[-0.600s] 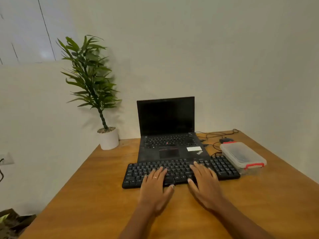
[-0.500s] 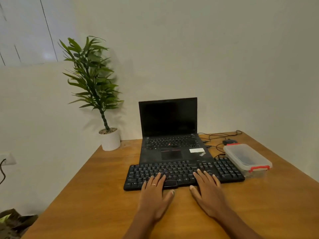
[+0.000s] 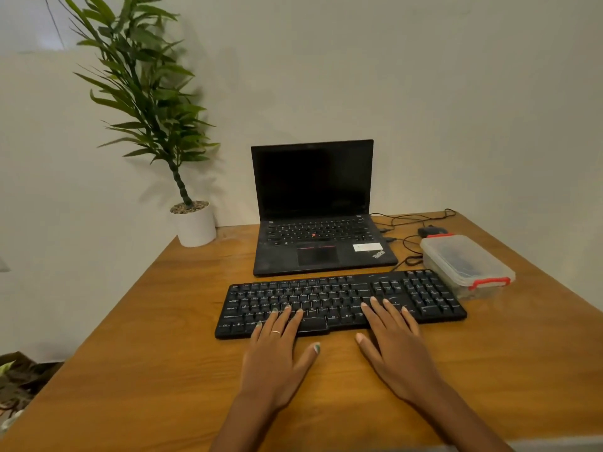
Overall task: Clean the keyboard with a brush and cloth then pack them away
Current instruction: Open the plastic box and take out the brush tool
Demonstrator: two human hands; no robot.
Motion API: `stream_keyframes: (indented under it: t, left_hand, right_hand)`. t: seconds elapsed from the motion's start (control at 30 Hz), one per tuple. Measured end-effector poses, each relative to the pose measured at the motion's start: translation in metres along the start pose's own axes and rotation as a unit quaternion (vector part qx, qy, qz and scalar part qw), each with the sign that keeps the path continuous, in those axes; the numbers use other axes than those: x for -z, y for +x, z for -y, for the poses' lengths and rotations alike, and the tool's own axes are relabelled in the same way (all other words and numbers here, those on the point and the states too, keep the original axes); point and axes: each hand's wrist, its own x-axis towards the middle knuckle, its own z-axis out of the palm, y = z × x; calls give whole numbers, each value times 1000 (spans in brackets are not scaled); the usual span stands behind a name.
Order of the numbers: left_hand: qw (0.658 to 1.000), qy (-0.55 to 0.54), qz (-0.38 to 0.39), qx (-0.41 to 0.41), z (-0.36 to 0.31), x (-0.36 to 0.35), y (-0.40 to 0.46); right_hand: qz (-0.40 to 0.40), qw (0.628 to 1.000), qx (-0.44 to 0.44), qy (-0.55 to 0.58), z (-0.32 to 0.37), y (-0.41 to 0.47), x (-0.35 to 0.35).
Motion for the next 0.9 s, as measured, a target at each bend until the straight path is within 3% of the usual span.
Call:
stream_keyframes:
  t: [0.4, 0.67, 0.8, 0.9]
  left_hand:
    - [999, -41, 24, 22, -5, 12, -39]
    - [998, -53, -16, 30, -34, 9, -31]
    - [996, -82, -7, -14, -60, 7, -21]
    - [994, -97, 7, -47, -80, 5, -12]
  right_hand:
    - [48, 997, 17, 59, 8, -37, 26]
    - [-192, 969, -133, 82, -71, 2, 57]
    - [-133, 971, -198, 10, -117, 14, 61]
    - [-100, 978, -184, -18, -129, 7, 57]
